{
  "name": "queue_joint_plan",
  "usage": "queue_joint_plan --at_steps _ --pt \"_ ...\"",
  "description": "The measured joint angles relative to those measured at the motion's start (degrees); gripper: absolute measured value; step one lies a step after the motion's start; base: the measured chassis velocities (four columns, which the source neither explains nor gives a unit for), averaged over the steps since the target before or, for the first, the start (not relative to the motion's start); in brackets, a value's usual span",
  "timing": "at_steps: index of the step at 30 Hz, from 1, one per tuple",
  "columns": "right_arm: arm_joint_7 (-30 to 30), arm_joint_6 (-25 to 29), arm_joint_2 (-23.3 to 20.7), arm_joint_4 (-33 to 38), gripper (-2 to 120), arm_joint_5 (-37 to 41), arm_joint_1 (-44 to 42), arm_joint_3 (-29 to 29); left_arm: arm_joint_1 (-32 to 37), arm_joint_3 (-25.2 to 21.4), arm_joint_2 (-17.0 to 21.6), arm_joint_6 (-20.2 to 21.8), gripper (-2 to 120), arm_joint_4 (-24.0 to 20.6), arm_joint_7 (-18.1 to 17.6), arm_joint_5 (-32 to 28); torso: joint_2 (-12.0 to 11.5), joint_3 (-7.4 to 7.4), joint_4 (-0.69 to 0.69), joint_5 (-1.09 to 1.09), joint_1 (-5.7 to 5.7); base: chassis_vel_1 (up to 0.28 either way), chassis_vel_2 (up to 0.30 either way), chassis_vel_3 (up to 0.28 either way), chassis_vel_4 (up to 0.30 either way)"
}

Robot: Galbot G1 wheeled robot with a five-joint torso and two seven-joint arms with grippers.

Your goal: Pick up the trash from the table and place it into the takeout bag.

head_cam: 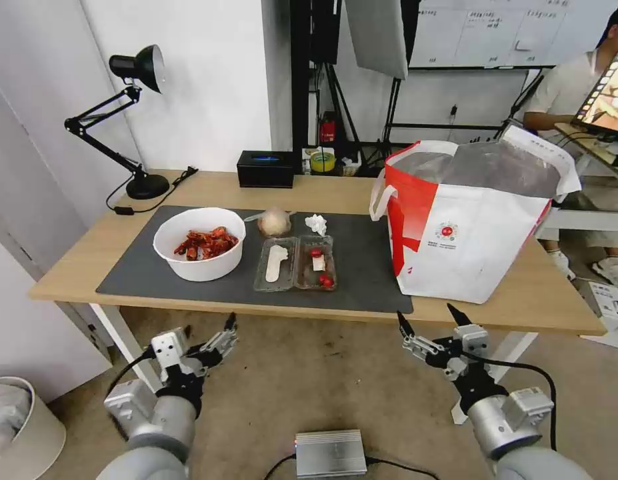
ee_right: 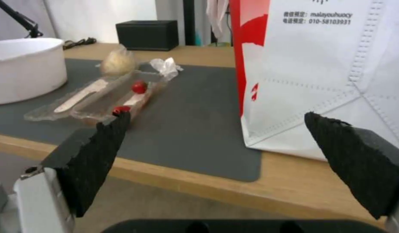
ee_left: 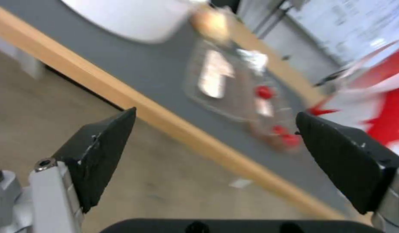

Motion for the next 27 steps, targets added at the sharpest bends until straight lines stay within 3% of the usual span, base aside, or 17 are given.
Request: queue_joint_plan --at_steps 1,4,5,9,16,27 --pt "0.0 0.0 0.0 0.0 100 0.0 0.0 0.0 0.0 0.0 0.0 0.0 100 0.0 0.0 0.0 0.0 0.0 0.0 0.0 0.0 0.0 0.0 0.0 0.0" --pt "-0.02 -0.37 -0.95 -0.32 100 0.51 0.43 -0.33 -3.76 0.37 -0.02 0.17 100 1.03 -3.74 -13.23 0.0 0.0 0.0 0.01 0.0 0.0 0.0 0.0 0.0" --pt "-0.02 -0.37 -0.95 -0.32 100 0.51 0.43 -0.33 -3.76 0.37 -0.02 0.17 100 1.03 -3.74 -13.23 0.0 0.0 0.0 0.01 0.0 0.0 0.0 0.0 0.0" --pt "-0.05 -0.48 -1.09 -0.35 100 0.48 0.43 -0.53 -8.65 1.08 -0.09 2.26 100 2.44 -11.3 -26.93 0.0 0.0 0.0 0.01 0.0 0.0 0.0 0.0 0.0" --pt "-0.03 -0.88 -1.24 -0.33 100 0.33 0.39 -0.42 -15.4 3.56 -0.76 3.29 100 5.78 -16.73 -32.54 0.0 0.0 0.0 0.01 0.0 0.0 0.0 0.0 0.0" --pt "0.71 -0.39 -0.69 0.1 100 -0.26 -0.67 -0.18 -23.67 6.89 -1.81 0.75 100 12.79 -18.62 -32.45 0.0 0.0 0.0 0.01 0.0 0.0 0.0 0.0 0.0"
